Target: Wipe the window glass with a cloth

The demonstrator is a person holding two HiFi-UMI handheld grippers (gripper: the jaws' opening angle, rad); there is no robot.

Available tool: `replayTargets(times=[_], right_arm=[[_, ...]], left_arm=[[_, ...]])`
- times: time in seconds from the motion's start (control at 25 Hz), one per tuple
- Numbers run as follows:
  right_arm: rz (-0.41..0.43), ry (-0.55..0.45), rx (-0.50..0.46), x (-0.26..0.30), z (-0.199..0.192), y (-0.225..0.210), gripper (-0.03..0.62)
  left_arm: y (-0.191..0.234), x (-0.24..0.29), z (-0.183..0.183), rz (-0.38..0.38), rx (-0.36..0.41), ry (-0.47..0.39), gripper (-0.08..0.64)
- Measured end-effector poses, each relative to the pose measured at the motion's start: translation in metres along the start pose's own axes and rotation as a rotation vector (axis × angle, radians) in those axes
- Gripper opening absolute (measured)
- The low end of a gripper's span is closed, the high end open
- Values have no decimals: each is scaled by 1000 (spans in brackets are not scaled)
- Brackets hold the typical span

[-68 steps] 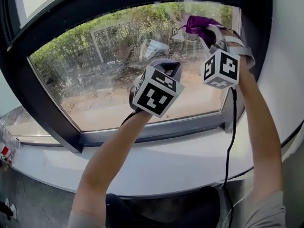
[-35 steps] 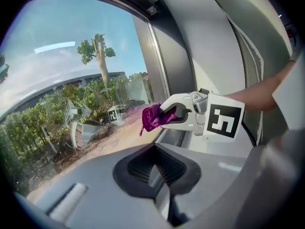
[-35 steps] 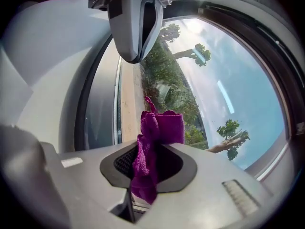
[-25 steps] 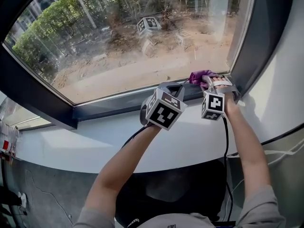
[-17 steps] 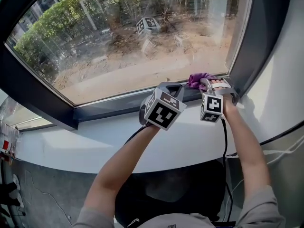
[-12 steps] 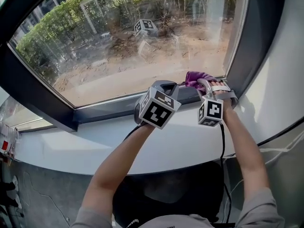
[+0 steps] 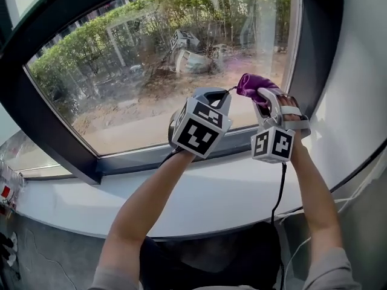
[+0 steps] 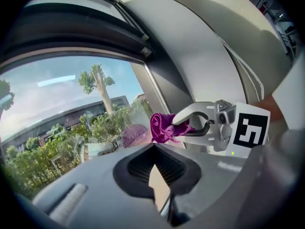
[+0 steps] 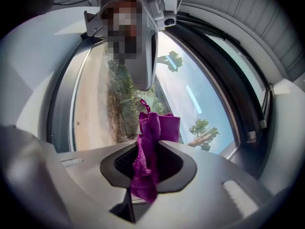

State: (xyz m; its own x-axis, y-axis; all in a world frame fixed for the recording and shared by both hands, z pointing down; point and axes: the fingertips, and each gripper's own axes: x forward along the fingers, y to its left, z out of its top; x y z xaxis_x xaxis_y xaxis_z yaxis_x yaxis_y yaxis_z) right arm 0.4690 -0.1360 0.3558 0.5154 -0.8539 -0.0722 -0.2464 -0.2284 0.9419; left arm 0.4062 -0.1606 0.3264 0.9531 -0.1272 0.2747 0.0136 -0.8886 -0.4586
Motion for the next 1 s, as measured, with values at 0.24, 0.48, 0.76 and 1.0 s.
replayTargets(times=[0.24, 0.48, 0.76, 1.0], right_arm=[[-192, -15, 69, -5, 23, -110, 101], [-326, 20, 224, -5, 34, -194, 101], [-339, 34, 304, 10, 42, -244, 103], [-317, 48, 363, 24, 43, -259, 103]], left_arm=[[10, -14, 57, 11, 55, -67, 0], [15, -26, 86, 16, 91, -94, 0], [27, -45, 124, 35, 115, -136, 0], [43, -57, 129, 61, 123, -138, 0]])
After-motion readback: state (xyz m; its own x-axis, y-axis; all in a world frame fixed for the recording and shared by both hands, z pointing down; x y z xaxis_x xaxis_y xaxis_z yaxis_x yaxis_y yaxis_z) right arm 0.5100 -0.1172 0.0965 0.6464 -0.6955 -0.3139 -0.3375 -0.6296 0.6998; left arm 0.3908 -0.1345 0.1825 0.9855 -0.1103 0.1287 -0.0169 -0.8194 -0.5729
